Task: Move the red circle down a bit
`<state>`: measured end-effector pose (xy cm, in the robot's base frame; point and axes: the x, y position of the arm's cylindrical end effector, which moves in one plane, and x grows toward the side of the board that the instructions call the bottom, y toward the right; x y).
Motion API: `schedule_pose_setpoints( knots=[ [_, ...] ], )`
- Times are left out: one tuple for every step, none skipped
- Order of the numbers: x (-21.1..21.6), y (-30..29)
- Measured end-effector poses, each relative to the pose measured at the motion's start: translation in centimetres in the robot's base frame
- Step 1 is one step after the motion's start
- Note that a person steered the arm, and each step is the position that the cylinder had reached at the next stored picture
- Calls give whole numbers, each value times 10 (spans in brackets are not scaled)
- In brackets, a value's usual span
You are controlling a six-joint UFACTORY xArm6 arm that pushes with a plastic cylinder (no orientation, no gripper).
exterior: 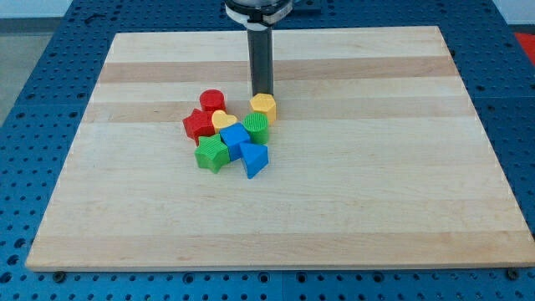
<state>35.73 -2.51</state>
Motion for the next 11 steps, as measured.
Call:
schedule_pose_setpoints(
  knots=[
    [1,0],
    [-6,-18],
    [-23,-60],
    [-21,-100],
    [-2,-124],
    [-1,-123],
    [-1,-105],
    [-1,-99],
    [3,-98],
    [4,-93],
    [4,-103]
  ],
)
